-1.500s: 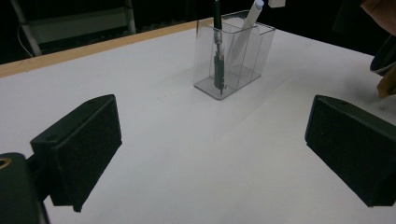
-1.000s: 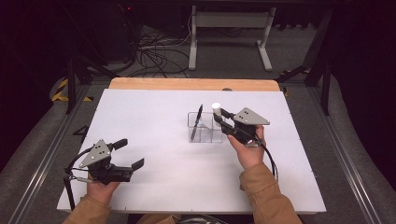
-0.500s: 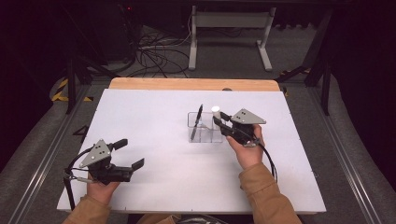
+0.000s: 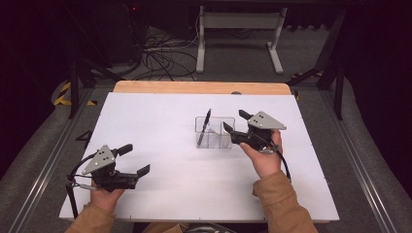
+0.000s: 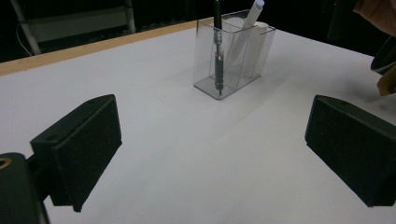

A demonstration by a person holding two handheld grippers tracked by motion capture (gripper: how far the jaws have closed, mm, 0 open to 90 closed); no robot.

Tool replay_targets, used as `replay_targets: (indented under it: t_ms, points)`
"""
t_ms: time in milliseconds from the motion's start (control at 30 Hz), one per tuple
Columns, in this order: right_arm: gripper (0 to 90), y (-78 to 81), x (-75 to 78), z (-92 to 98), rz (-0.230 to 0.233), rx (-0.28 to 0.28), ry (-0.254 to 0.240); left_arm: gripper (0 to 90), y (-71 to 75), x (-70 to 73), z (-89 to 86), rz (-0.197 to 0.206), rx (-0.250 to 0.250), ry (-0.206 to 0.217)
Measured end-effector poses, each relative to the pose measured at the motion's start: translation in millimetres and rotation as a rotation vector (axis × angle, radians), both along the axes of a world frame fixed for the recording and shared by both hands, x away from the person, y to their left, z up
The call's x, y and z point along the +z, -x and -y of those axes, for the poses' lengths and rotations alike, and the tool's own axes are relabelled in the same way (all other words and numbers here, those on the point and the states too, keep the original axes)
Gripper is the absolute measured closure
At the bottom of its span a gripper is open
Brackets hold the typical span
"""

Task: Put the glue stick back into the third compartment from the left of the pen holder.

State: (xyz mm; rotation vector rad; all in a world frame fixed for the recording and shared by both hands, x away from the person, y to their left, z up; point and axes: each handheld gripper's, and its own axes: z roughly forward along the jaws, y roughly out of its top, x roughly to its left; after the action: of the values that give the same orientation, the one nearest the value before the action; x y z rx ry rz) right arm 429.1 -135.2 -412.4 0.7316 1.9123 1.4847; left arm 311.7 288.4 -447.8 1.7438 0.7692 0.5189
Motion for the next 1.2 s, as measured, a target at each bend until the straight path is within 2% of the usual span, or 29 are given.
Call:
replay_targets:
  t_ms: [300,533,767,967,1200]
  points:
    - [28.2,12.8,15.6,1.5,0.027,0.03,0.002,4.5,0.4,0.7,-0.7,0.004,0.001,0.006]
    - [27.5,16.8,18.0,3.5,0.014,0.04,0.013,4.5,2.1,2.8,-1.1,0.009,0.0,0.006]
    - [26.1,35.3,27.2,14.8,0.019,0.076,0.016,4.3,8.9,6.1,-2.6,0.023,-0.004,0.017]
    - [25.5,50.1,25.9,29.0,0.016,0.097,0.022,4.3,13.3,6.9,-5.3,0.032,-0.004,0.012]
    - [25.5,63.9,16.4,40.7,-0.008,0.104,0.038,4.3,15.9,7.2,-7.4,0.041,0.001,0.002]
